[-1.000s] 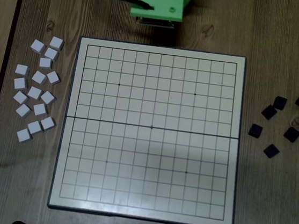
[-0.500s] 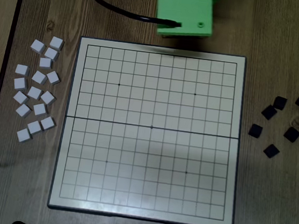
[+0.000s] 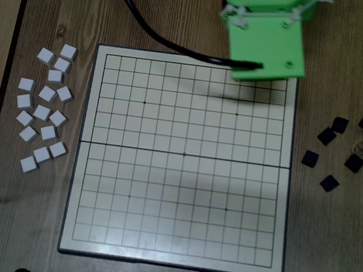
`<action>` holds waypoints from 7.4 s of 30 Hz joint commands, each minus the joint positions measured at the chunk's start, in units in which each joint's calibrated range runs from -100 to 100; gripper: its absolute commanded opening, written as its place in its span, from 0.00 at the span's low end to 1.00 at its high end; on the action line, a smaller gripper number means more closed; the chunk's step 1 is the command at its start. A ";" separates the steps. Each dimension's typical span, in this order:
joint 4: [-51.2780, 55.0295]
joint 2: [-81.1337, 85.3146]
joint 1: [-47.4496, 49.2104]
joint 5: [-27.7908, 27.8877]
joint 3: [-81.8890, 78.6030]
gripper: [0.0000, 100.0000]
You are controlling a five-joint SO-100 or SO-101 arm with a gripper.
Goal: Grasp a Black stone and put it on the board on position (0,0).
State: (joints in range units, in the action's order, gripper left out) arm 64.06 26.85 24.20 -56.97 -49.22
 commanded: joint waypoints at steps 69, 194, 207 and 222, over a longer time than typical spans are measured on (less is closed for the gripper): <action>14.19 -48.68 15.90 -19.49 61.39 0.07; 23.45 -48.43 10.52 -7.42 82.36 0.06; 27.59 -37.66 -2.04 -0.88 77.62 0.06; 27.17 -41.56 -18.33 4.49 77.04 0.06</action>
State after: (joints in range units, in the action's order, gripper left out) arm 92.62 -15.80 8.89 -53.50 26.78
